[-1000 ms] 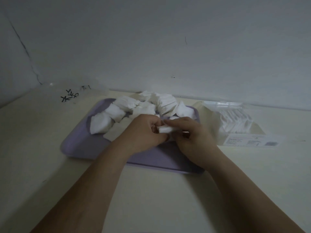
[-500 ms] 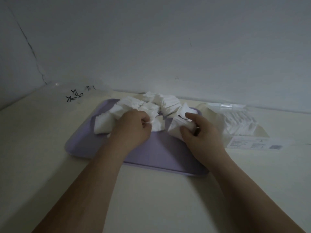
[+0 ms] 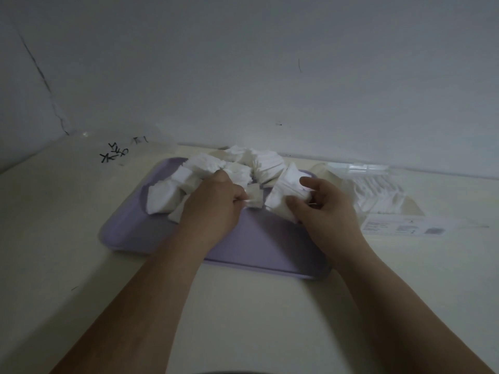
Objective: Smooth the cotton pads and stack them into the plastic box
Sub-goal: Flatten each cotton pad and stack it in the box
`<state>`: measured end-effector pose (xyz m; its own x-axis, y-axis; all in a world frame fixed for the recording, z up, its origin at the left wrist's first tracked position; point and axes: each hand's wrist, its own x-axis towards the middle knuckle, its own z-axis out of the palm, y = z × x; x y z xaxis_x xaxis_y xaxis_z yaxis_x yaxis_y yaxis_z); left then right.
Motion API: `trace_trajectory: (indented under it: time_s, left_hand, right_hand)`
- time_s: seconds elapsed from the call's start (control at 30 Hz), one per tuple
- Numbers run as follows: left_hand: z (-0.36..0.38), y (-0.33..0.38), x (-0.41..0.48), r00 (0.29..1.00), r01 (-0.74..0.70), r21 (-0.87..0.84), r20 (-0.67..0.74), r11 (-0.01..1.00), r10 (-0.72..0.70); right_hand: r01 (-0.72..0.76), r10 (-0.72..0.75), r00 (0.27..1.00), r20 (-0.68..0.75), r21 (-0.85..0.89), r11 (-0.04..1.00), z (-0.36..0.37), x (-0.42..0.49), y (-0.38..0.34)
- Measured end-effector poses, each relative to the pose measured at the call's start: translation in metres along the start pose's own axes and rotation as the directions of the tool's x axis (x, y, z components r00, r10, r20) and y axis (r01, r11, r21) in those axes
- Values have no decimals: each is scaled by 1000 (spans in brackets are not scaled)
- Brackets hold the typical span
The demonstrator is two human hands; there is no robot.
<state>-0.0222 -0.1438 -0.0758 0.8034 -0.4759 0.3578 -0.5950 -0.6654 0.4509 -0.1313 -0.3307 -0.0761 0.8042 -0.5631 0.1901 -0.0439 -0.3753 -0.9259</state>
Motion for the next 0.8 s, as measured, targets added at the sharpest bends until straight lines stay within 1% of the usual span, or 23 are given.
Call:
trace_trajectory:
  time_s: [0.07, 0.13, 0.17, 0.2, 0.23, 0.33, 0.43, 0.53, 0.73, 0.8]
  left_hand:
    - [1, 1, -1, 998, -55, -55, 21, 997, 56]
    - [1, 6, -5, 989, -111, -122, 83, 986, 122]
    - [0, 10, -6, 983, -109, -172, 125, 979, 132]
    - [0, 13, -6, 980, -89, -219, 153, 972, 124]
    - [0, 14, -5, 981, -77, -252, 152, 965, 118]
    - [2, 6, -1, 994, -61, -252, 77, 966, 82]
    - [4, 0, -3, 990, 39, -213, 141, 976, -9]
    - [3, 2, -4, 982, 124, -248, 171, 961, -82]
    - [1, 5, -3, 976, 145, -313, 198, 939, -85]
    - [-3, 8, -3, 978, 160, -360, 185, 919, -97]
  right_hand:
    - [0, 1, 1000, -22, 7, 1000, 0, 0, -1]
    - [0, 0, 999, -53, 13, 1000, -1, 0, -2]
    - [3, -2, 997, -73, 14, 1000, -1, 0, -2]
    - [5, -4, 996, -92, 17, 1000, -2, 1, -2]
    - [10, -8, 994, -107, 19, 1000, -4, 1, -2]
    - [26, -29, 990, -141, -19, 999, -8, 3, -2]
    - [13, -16, 990, -137, -22, 1000, -8, 3, -2]
    - [6, -10, 992, -127, -35, 999, -7, 2, -3]
    - [0, -4, 992, -125, -33, 999, -7, 1, -5]
    - [-6, 3, 993, -118, -28, 1000, -8, 0, -5]
